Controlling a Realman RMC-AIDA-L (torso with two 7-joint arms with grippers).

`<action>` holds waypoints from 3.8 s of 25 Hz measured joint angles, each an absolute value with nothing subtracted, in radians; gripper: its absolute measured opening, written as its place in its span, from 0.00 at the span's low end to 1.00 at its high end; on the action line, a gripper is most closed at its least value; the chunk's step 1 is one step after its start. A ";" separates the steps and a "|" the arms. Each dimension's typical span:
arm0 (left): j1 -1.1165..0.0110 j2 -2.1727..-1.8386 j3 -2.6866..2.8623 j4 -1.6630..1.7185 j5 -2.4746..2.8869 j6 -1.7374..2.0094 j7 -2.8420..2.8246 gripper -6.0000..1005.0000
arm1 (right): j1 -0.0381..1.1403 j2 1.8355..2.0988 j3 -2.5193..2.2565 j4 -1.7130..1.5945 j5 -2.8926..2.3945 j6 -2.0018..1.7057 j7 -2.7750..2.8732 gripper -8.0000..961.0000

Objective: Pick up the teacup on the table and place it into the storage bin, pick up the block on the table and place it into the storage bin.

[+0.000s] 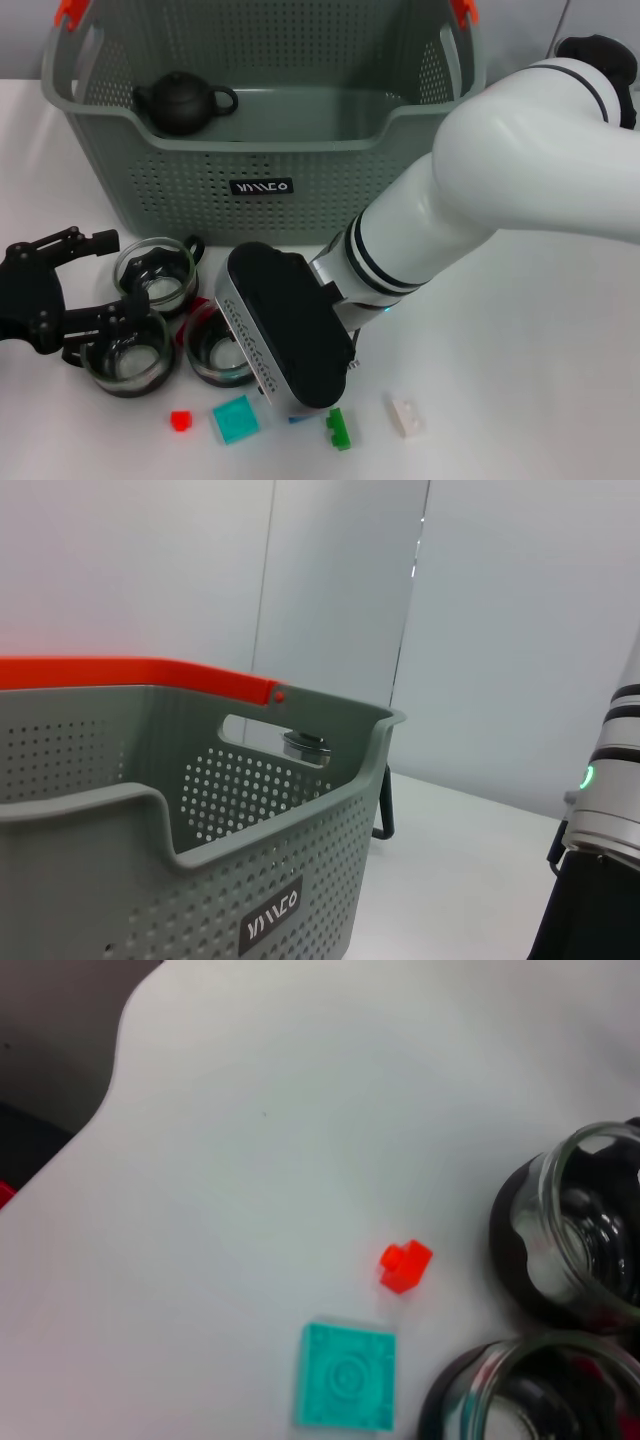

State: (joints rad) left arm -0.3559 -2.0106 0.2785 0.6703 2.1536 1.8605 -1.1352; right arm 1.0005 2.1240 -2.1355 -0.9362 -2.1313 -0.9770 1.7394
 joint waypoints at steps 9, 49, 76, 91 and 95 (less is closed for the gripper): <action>-0.363 -2.011 0.279 0.669 2.154 1.854 -1.135 0.90 | 1.018 2.112 -2.125 -0.924 -2.157 -1.021 1.851 0.70; -0.381 -2.016 0.279 0.669 2.152 1.827 -1.124 0.90 | 1.022 2.121 -2.126 -0.906 -2.198 -1.003 1.891 0.47; -0.379 -2.017 0.278 0.664 2.151 1.825 -1.113 0.90 | 1.010 2.103 -1.978 -1.053 -2.171 -1.276 1.950 0.07; -0.398 -2.010 0.267 0.632 2.151 1.795 -1.084 0.90 | 0.933 2.099 -1.461 -1.334 -2.187 -1.730 2.011 0.07; -0.403 -2.009 0.267 0.632 2.151 1.795 -1.084 0.90 | 0.938 2.093 -1.261 -1.402 -2.136 -1.804 1.998 0.07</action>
State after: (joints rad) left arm -0.4033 -2.0085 0.2669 0.6321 2.1507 1.7945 -1.0842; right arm 0.9384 2.0933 -1.2611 -1.4023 -2.1355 -1.8040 1.9984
